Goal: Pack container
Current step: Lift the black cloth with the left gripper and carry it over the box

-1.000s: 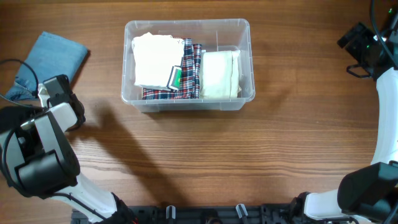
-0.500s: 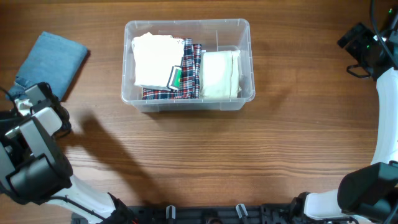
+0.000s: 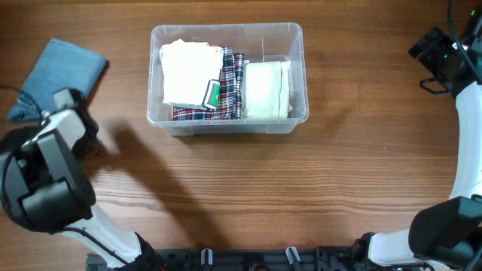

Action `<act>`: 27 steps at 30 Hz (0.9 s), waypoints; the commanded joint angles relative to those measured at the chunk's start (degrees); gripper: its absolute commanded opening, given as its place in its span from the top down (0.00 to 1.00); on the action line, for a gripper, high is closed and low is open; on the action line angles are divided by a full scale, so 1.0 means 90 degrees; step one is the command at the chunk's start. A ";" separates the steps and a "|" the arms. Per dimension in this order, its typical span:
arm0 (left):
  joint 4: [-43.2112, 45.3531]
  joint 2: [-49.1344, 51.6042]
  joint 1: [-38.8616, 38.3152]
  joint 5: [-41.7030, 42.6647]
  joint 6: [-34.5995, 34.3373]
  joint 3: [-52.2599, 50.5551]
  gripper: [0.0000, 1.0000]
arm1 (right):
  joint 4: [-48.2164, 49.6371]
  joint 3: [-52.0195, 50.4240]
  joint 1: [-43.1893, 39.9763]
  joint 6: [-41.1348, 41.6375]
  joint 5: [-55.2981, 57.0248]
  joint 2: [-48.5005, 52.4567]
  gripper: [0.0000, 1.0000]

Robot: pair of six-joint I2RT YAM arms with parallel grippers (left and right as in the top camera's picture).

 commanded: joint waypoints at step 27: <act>-0.1387 -0.3208 -0.4442 0.4464 -0.1039 0.3058 0.96 | 0.0002 -0.0027 0.0000 0.0005 0.0090 0.0039 0.00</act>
